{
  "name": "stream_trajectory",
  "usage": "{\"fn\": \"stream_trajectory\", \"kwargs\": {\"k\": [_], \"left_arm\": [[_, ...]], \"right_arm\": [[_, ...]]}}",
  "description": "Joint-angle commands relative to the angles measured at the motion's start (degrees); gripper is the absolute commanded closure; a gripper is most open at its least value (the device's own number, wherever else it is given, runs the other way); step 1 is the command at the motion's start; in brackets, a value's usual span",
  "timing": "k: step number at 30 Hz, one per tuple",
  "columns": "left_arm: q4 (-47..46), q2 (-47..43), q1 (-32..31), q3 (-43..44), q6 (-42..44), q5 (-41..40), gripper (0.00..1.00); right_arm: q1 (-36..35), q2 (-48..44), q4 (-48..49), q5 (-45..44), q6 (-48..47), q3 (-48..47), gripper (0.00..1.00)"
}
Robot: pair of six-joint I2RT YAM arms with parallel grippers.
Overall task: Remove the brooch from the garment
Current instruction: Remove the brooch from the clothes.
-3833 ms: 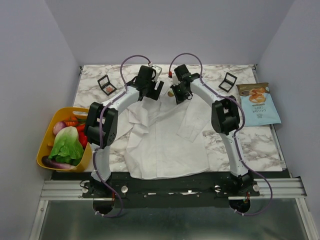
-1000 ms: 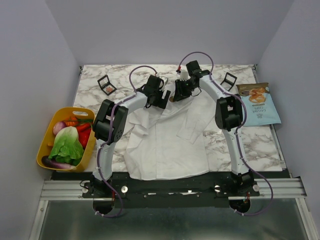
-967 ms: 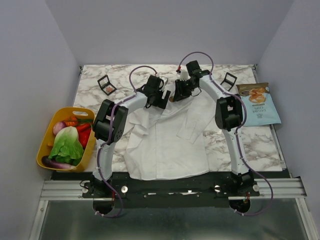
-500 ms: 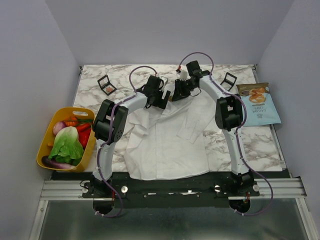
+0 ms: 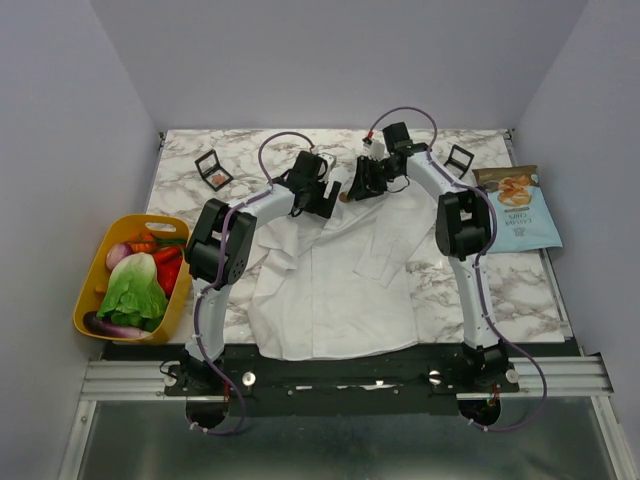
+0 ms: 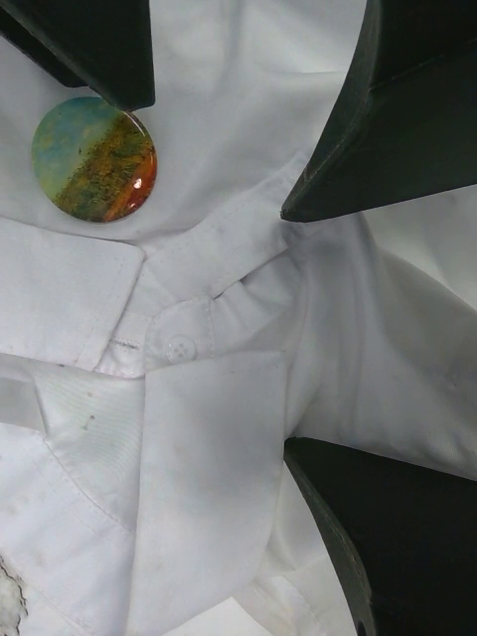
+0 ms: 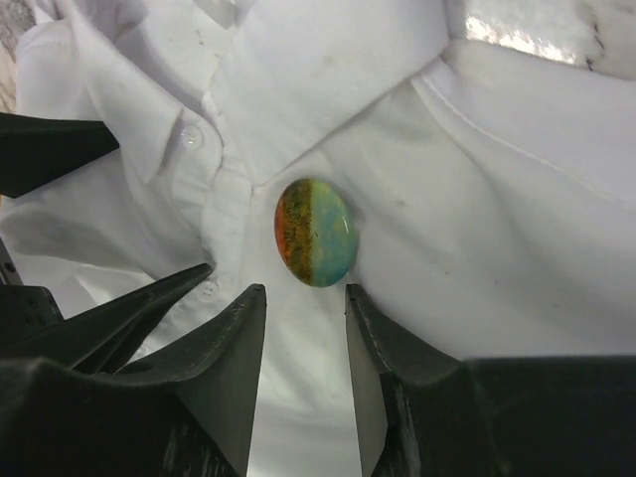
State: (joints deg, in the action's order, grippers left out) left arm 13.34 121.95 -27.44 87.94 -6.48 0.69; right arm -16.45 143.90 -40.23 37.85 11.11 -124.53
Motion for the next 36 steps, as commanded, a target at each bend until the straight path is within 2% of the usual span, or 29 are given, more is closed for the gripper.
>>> {"fn": "stream_trajectory", "kwargs": {"k": [1, 16, 36], "left_arm": [[-0.69, -2.15, -0.24, -0.49, 0.68, 0.54, 0.01], [-1.04, -1.72, -0.42, -0.58, 0.33, 1.51, 0.01], [-0.95, -3.03, -0.68, -0.58, 1.21, 0.72, 0.01]], "right_arm": [[0.10, -1.95, 0.24, -1.10, 1.89, 2.45, 0.53], [-0.16, 2.79, -0.46, -8.31, 1.72, -4.14, 0.47], [-4.38, 2.00, -6.00, -18.16, -0.92, -4.67, 0.47]]}}
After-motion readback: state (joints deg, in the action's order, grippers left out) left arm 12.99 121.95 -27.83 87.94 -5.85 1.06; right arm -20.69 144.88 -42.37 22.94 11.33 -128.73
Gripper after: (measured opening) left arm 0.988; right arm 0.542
